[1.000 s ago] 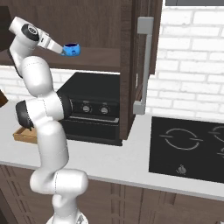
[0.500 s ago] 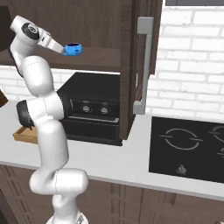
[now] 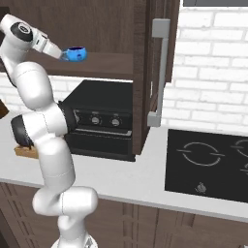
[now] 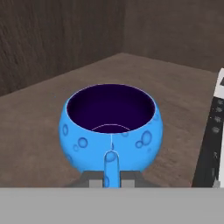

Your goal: Pick the kettle from the counter and place it on the tray. Then pick the mug from the cabinet and place it on the tray. Then close the cabinet doors.

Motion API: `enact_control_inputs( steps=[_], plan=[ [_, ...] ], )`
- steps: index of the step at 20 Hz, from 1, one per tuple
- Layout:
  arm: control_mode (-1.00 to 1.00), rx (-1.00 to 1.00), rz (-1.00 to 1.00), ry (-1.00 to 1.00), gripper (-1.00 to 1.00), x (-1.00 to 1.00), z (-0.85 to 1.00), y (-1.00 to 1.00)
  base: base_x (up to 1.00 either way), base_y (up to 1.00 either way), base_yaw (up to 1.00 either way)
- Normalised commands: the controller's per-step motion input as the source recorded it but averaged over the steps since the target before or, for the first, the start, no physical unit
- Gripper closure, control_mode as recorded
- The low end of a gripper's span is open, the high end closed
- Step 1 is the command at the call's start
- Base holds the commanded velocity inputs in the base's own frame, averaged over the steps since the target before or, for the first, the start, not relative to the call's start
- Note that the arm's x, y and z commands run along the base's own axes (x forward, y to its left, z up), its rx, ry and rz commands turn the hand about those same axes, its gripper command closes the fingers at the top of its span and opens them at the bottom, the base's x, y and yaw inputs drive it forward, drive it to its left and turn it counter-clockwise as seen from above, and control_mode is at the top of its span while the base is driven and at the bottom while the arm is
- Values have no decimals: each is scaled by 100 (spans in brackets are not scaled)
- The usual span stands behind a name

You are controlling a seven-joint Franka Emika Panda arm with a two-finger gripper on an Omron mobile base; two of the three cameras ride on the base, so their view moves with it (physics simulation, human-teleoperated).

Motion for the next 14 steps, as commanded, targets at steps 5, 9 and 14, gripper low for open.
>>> enact_control_inputs(
  steps=[5, 9, 14],
  plan=[
    [-100, 0, 7, -12, 100, -100, -1, -18, 0, 0, 0],
    [-100, 3, 23, -18, 100, -100, 0, -27, 0, 0, 0],
    [-100, 1, 55, -14, 100, -100, 0, -20, 0, 0, 0]
  ],
)
